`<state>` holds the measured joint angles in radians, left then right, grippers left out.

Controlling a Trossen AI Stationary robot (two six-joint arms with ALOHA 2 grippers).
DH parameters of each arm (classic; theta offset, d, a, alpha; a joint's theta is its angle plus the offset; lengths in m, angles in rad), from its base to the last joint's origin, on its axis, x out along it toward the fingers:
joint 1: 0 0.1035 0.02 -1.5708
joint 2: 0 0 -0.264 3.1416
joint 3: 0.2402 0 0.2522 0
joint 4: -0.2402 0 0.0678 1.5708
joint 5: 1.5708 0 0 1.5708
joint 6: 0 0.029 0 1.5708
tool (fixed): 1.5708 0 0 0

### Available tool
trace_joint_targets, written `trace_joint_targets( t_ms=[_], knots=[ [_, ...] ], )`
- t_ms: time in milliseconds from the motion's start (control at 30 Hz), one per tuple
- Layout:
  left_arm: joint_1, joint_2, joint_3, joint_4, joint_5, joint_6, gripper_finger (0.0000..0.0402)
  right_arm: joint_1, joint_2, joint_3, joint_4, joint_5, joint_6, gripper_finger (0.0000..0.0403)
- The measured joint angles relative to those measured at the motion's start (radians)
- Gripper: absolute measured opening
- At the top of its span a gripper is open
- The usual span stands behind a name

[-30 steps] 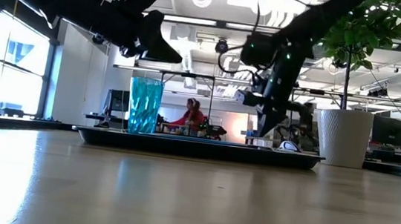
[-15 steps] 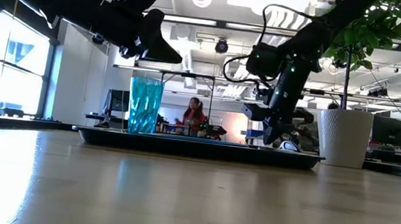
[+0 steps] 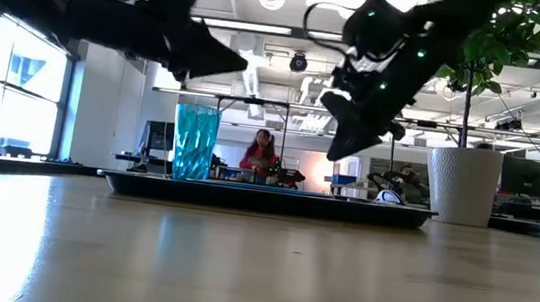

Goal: Pick and place plate/cup/fork/spoon on tray
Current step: Adjust the orange spoon

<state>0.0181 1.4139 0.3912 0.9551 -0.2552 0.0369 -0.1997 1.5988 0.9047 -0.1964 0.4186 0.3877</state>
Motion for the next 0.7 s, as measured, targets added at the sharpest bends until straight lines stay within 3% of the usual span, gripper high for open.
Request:
trace_joint_targets(
  t_ms=[100, 333, 467, 700],
  knots=[
    [0.022, 0.000, -0.042, 0.118, 0.132, -0.008, 0.0042, 0.059, -0.032, -0.120, 0.236, -0.050, -0.004, 0.0039],
    [0.022, 0.000, -0.043, 0.163, 0.121, 0.002, 0.0042, 0.185, -0.060, -0.363, 0.724, -0.288, -0.155, 0.0039],
    [0.021, 0.000, -0.020, 0.164, 0.144, 0.001, 0.0042, 0.245, -0.073, -0.420, 0.855, -0.300, -0.161, 0.0039],
    [0.021, 0.000, -0.016, 0.141, 0.144, -0.010, 0.0042, 0.280, -0.074, -0.391, 0.881, -0.291, -0.157, 0.0039]
  ],
)
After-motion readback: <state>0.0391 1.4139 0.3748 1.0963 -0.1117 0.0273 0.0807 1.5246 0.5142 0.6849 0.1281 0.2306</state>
